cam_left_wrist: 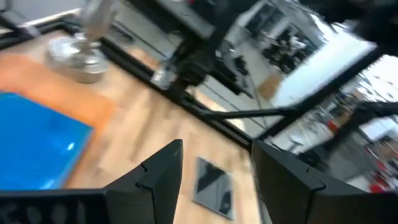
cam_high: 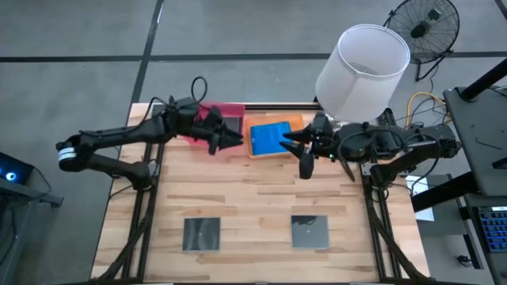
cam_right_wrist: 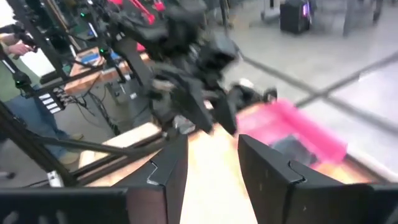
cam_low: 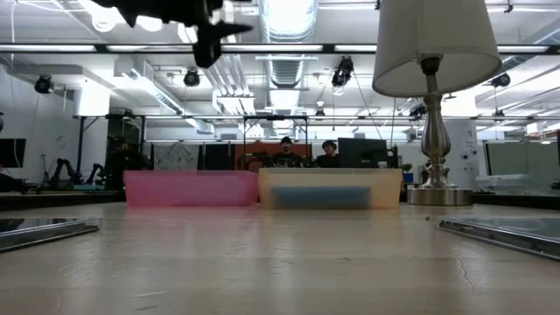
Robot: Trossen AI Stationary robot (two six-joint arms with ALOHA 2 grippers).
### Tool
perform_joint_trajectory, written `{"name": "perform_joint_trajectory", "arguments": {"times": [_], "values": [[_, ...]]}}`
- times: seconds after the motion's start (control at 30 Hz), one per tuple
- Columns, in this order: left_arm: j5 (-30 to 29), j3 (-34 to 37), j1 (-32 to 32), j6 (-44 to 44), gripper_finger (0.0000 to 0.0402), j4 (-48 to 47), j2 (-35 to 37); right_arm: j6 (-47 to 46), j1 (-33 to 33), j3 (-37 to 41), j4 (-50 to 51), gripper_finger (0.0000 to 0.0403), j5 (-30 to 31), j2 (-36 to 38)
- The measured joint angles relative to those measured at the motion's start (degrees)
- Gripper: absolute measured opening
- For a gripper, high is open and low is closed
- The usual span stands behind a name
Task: Pick & place jewel cases by type
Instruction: Put the right black CD case into the pink bin
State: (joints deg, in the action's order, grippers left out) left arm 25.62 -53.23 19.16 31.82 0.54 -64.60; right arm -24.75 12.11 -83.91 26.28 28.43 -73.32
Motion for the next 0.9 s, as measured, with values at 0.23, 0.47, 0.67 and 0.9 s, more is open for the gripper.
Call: {"name": "perform_joint_trajectory", "arguments": {"times": [0.23, 0.47, 0.67, 0.9], "values": [[-0.2, 0.0, -9.7, 1.8, 0.0174, -0.1, 2.1, -14.3, 1.3, 2.1, 3.5, 0.0152, -1.7, -0.3], [-3.2, 0.0, -17.4, 2.4, 0.0174, -0.1, 1.3, -26.1, 5.7, 6.1, 5.5, 0.0203, -2.0, -0.9], [-21.4, 0.0, -24.9, 5.1, 0.0174, -0.2, 1.2, -31.0, 12.0, 9.5, 5.3, 0.0238, -1.9, -0.8], [-30.6, 0.0, -30.9, 15.6, 0.0174, 0.2, -0.7, -40.2, 21.4, 13.2, 5.3, 0.0246, 1.0, -0.8]]}}
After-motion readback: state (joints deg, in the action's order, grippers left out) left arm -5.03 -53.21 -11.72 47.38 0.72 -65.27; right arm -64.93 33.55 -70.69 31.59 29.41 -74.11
